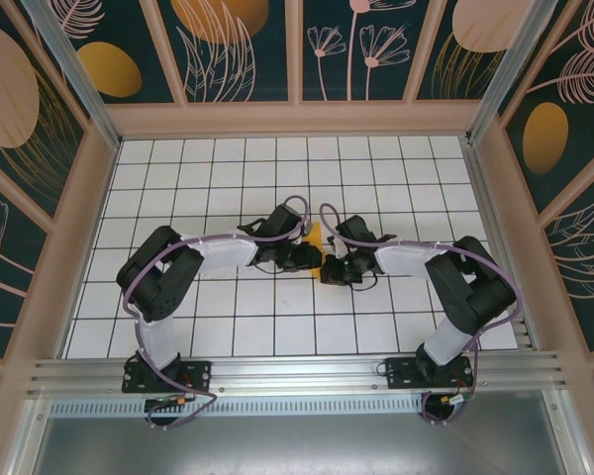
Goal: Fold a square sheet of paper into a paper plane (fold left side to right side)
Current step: Third fold the triangle at the center of the table.
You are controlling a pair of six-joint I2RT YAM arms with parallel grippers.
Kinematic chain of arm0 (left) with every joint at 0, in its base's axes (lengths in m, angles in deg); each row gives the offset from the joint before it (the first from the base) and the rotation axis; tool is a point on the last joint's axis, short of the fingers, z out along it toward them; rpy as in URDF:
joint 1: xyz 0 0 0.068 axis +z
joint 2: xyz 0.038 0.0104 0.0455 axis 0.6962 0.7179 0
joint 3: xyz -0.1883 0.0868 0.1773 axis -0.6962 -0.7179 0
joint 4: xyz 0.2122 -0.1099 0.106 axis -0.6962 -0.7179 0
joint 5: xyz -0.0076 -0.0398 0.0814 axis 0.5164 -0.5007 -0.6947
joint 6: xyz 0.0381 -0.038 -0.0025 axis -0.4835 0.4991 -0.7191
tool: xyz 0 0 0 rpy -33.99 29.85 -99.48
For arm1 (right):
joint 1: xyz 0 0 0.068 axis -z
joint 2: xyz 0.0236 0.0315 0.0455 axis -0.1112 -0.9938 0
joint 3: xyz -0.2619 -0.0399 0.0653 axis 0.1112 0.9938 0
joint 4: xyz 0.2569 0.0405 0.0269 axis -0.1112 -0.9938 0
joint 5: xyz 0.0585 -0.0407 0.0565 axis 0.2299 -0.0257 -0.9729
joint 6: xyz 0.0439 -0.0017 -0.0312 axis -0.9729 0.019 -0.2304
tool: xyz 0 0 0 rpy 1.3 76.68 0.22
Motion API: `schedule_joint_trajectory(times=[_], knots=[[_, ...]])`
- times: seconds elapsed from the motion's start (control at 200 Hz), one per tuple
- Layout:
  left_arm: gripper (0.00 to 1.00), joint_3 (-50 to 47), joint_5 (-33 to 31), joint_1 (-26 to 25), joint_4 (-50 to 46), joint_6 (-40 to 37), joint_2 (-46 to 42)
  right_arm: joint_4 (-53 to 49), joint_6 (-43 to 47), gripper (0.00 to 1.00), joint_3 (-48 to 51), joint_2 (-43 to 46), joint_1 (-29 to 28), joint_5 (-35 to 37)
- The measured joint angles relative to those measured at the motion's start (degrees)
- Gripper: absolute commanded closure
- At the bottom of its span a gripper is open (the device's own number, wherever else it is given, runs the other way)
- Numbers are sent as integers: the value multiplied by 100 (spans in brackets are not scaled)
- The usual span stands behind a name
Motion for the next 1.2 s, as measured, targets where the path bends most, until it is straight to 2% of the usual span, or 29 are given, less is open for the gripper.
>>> schedule_joint_trajectory(times=[0.225,0.505,0.826,1.196], knots=[[70,0,-9,11,72,136,85,-13,0,92,0,-9,9,-9],[70,0,-409,-11,87,179,278,-20,7,92,-2,-9,9,-4],[70,94,-448,61,-48,92,297,-37,22,93,-13,-11,9,7],[67,413,-498,789,-448,-463,424,-26,22,93,-17,-20,9,24]])
